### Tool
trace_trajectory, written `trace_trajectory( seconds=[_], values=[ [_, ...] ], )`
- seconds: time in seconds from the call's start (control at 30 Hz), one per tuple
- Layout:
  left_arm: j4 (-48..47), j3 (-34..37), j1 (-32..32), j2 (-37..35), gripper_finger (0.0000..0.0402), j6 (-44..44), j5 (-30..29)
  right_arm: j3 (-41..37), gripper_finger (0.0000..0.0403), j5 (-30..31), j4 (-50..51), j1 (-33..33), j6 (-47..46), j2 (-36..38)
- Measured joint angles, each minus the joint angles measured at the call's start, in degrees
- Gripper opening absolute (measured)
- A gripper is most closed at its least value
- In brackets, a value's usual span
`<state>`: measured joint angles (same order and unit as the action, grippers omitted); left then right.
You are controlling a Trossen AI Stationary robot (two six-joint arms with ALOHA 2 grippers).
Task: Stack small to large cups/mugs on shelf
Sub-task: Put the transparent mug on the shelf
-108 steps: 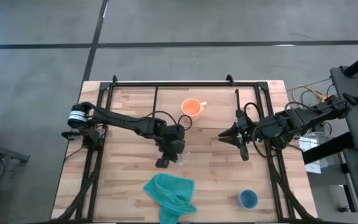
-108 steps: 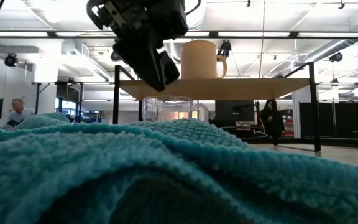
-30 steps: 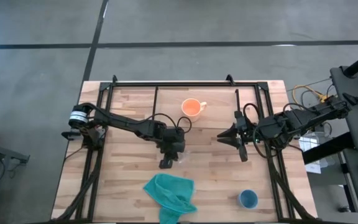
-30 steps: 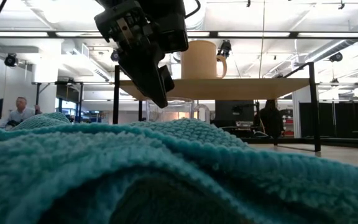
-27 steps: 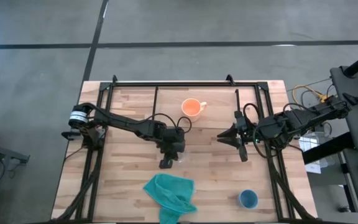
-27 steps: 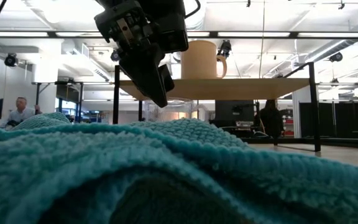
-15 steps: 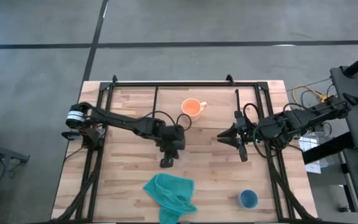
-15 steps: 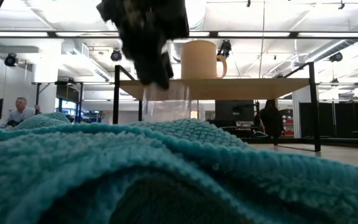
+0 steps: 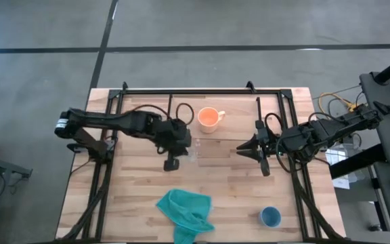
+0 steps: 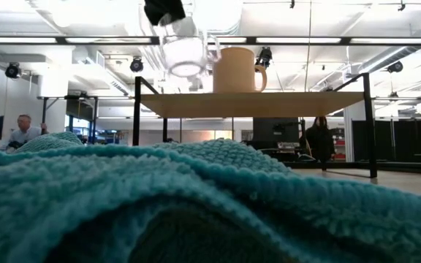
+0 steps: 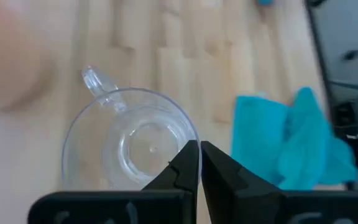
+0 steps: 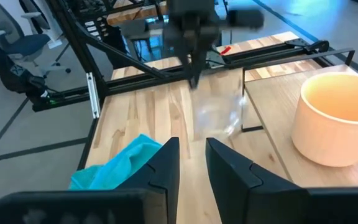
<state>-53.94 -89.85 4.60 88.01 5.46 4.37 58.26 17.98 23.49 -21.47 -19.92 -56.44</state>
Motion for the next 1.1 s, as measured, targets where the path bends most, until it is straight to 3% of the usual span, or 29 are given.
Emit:
trace_trajectory(
  seconds=[0.27, 0.8, 1.1],
  values=[
    [-5.0, -5.8, -1.3, 0.0, 0.0, -4.7, -12.0, 0.0, 0.0069, 0.0, 0.0, 0.0, 0.4, 0.0],
    [-5.0, -1.9, -11.2, 0.3, 0.0, -4.9, -12.4, 0.0, 0.0069, 0.0, 0.0, 0.0, 0.2, 0.0],
    [-3.4, -1.7, -12.9, 0.6, 0.0, -4.4, -12.2, 0.0, 0.0075, 0.0, 0.0, 0.0, 0.2, 0.0]
  ],
)
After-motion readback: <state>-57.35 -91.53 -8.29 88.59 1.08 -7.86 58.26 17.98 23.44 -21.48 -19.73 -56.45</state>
